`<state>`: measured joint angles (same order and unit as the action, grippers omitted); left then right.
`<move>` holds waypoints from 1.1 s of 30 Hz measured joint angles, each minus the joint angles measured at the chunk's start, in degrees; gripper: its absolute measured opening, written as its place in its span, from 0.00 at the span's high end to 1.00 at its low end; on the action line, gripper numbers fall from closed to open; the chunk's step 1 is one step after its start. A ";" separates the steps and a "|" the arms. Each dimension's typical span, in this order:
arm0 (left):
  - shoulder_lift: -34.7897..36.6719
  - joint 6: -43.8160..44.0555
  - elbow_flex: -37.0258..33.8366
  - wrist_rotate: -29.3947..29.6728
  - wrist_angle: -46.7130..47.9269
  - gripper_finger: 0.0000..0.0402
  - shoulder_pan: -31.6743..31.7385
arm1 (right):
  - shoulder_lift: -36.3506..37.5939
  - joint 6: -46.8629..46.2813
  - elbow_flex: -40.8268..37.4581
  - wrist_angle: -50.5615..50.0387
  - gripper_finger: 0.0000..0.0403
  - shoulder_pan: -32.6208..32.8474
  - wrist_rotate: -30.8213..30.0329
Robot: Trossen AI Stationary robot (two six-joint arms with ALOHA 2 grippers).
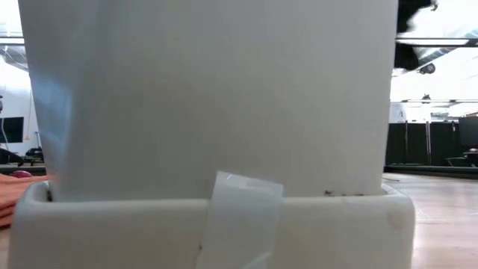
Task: Pick and placing Produce into tupperware
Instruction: Put the red apple into the transparent bin, then put the red strawberry into the transparent bin
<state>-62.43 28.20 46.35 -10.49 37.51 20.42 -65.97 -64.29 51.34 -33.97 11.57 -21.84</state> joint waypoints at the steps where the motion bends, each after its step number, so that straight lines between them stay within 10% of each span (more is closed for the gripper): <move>1: 0.20 0.04 -0.03 0.01 0.24 0.31 -0.07 | -1.04 4.07 0.16 4.68 0.31 -2.93 1.92; 12: 2.71 0.54 -1.15 0.09 0.57 0.31 -1.89 | -23.73 27.17 18.89 4.06 0.31 -16.49 23.74; 24: 3.10 -1.53 -3.10 0.91 0.48 0.31 -2.11 | -39.09 40.51 41.61 -15.72 0.22 -15.34 5.27; 33: 3.25 -1.87 -6.82 0.91 0.53 0.31 -2.11 | -36.35 40.98 45.56 -18.05 0.18 -15.19 5.19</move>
<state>-59.18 26.33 39.53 -9.58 38.04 18.31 -102.32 -23.31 96.90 -52.01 -3.62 -16.64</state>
